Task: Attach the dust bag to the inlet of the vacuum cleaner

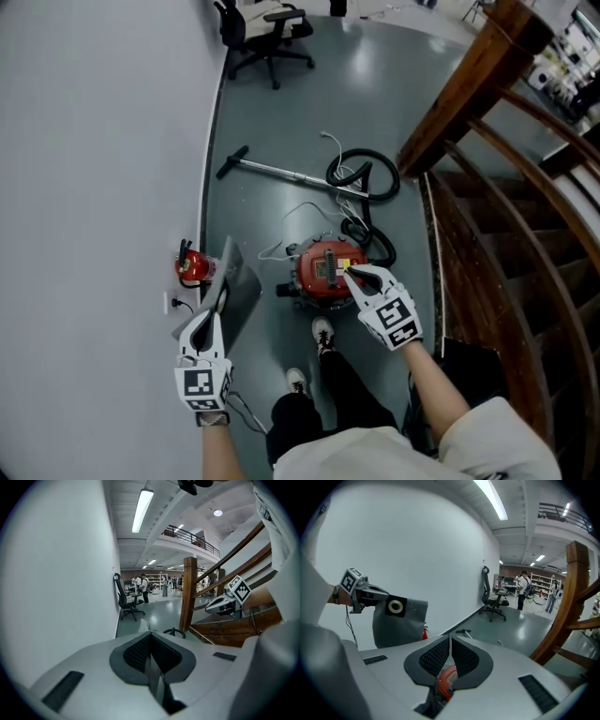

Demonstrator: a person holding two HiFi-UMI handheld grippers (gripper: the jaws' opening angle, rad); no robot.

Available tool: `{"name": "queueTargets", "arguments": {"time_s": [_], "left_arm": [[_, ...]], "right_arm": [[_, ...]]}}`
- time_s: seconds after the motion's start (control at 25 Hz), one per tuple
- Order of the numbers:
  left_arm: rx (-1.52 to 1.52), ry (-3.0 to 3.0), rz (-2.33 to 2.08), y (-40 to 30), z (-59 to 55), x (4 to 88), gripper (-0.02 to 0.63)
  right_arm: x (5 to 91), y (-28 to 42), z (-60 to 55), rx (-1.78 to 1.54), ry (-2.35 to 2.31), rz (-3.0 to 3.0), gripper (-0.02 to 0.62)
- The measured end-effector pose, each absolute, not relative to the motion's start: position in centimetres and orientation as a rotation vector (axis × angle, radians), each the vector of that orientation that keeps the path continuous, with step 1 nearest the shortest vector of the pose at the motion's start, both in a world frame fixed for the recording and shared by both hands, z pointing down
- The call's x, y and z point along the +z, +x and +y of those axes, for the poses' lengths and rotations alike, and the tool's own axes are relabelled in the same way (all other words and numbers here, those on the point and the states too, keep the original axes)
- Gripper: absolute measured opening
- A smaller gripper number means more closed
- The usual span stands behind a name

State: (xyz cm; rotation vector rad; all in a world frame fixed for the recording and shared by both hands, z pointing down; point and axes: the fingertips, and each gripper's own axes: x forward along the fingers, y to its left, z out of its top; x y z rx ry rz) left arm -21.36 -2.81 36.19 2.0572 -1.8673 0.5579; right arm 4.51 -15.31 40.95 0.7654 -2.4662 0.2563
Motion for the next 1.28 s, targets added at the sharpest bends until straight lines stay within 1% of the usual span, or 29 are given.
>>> {"name": "queueTargets", "arguments": {"time_s": [0.24, 0.48, 0.96, 1.04, 1.12, 1.16, 1.28], "left_arm": [[0.558, 2.081, -1.83, -22.7, -4.6, 41.2, 0.006], [0.561, 2.143, -1.767, -22.3, -6.0, 47.1, 0.006], [0.514, 2.057, -1.718, -20.3, -5.8, 55.1, 0.005], [0.505, 2.032, -1.726, -20.3, -6.1, 56.5, 0.006], [0.504, 2.014, -1.725, -20.0, -6.2, 57.8, 0.006], [0.507, 2.012, -1.721, -19.8, -6.3, 58.3, 0.006], [0.518, 2.021, -1.71, -19.2, -6.4, 59.2, 0.006]], "right_arm": [[48.1, 4.6, -16.8, 0.305, 0.838, -2.377, 0.031], [55.5, 3.6, -15.7, 0.468, 0.84, -2.363, 0.031], [64.8, 5.7, -16.6, 0.596, 0.91, -2.306, 0.034], [65.9, 5.8, -17.1, 0.603, 0.902, -2.298, 0.049], [67.0, 6.0, -17.2, 0.625, 0.88, -2.286, 0.11], [67.5, 6.1, -17.2, 0.632, 0.868, -2.277, 0.122], [68.7, 6.5, -17.2, 0.642, 0.848, -2.254, 0.13]]}}
